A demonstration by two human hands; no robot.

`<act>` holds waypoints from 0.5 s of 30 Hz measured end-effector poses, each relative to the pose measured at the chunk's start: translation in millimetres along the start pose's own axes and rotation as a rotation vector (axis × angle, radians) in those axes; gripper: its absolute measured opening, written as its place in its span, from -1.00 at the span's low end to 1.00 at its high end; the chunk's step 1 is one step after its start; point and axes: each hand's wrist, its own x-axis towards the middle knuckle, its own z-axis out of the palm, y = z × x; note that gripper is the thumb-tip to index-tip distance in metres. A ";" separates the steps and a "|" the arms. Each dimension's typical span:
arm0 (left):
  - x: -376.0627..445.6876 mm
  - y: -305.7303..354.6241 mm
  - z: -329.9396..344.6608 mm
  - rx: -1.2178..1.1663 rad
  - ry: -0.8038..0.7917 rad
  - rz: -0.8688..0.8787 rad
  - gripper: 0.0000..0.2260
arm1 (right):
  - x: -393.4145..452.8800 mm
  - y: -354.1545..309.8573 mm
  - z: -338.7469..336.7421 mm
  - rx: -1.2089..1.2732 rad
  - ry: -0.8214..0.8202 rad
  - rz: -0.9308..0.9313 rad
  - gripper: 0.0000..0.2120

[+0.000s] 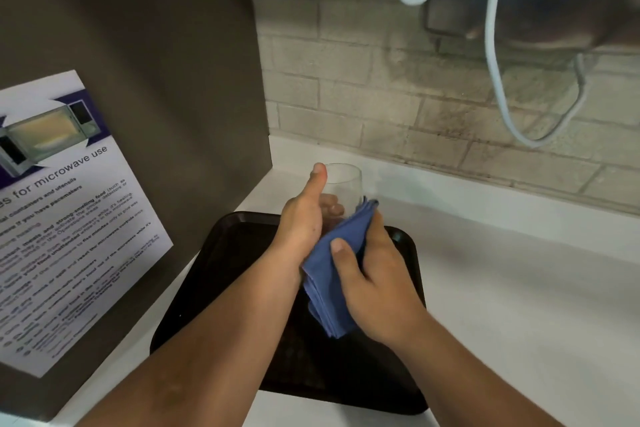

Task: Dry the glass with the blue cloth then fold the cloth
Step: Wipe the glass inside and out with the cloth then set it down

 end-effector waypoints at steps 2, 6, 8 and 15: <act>-1.4 -1.7 -2.3 -0.067 -0.098 -0.059 -0.38 | 16.8 -9.5 -1.3 -0.088 0.090 -0.041 -0.50; -10.9 -6.6 -1.2 -0.244 -0.254 -0.109 -0.45 | 57.2 -14.4 -18.7 0.180 0.193 0.184 -0.64; -15.1 -3.7 -0.2 -0.219 -0.207 -0.090 -0.40 | 54.7 -9.1 -19.6 0.416 0.134 0.316 -0.59; -3.7 9.2 -2.9 -0.115 0.023 -0.011 -0.33 | -15.5 2.4 -1.3 0.188 -0.061 0.037 -0.59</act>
